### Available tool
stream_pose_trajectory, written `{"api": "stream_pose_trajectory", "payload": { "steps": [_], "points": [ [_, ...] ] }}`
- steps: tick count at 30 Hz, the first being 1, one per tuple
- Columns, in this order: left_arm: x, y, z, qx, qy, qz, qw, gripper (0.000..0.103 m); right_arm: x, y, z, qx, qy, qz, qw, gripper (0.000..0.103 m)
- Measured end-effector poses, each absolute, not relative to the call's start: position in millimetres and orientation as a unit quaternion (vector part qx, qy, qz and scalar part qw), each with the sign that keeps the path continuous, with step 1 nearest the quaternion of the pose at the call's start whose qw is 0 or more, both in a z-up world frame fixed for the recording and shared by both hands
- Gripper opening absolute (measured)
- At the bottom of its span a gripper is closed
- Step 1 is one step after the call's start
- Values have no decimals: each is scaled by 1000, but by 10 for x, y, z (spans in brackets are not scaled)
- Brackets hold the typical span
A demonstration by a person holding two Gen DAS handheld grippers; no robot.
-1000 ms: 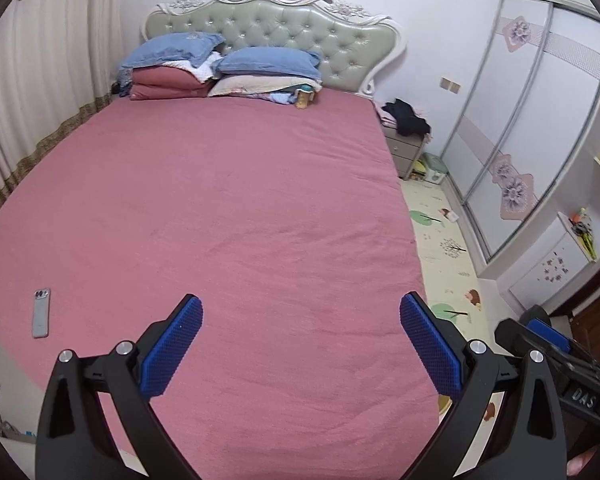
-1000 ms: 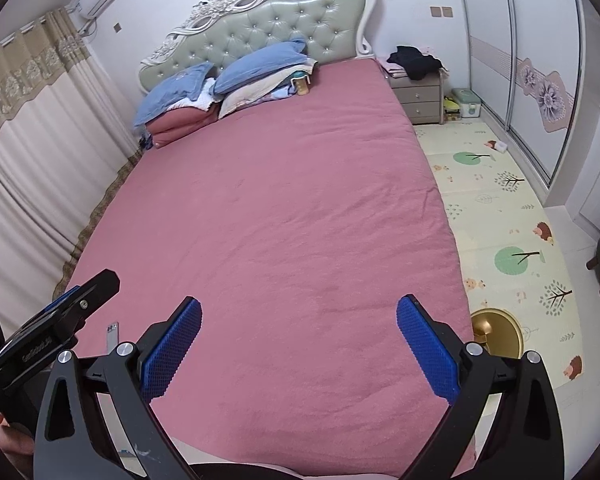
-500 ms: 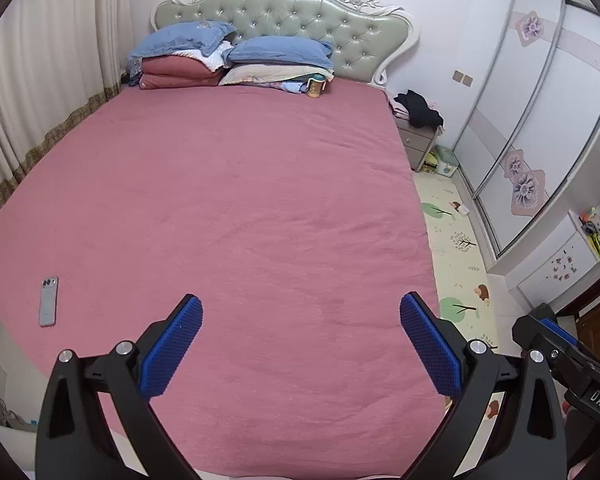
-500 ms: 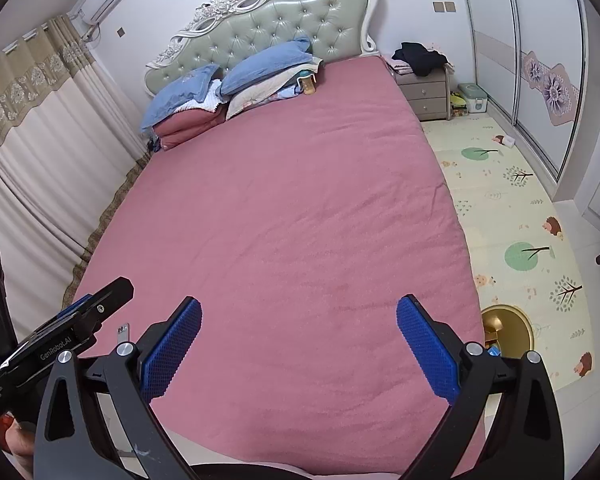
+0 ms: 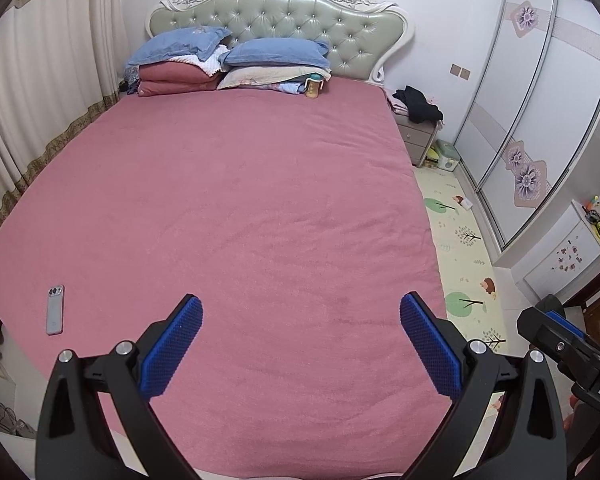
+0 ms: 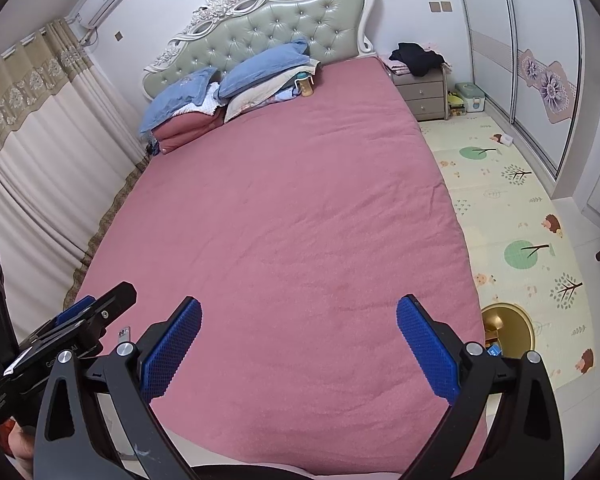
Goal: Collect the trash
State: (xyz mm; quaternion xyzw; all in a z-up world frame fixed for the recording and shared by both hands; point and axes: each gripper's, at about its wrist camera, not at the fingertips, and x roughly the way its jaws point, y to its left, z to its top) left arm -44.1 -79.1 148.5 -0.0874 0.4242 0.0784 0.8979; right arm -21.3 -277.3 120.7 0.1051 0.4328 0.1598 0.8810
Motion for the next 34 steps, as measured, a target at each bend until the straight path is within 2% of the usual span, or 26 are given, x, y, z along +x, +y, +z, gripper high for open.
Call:
{"api": "stream_pose_trajectory", "payload": {
  "steps": [34],
  "points": [
    [-441,-647,1454,-115,423,66,897,99,-214,-2737,1189,101,437,163,879,94]
  ]
}}
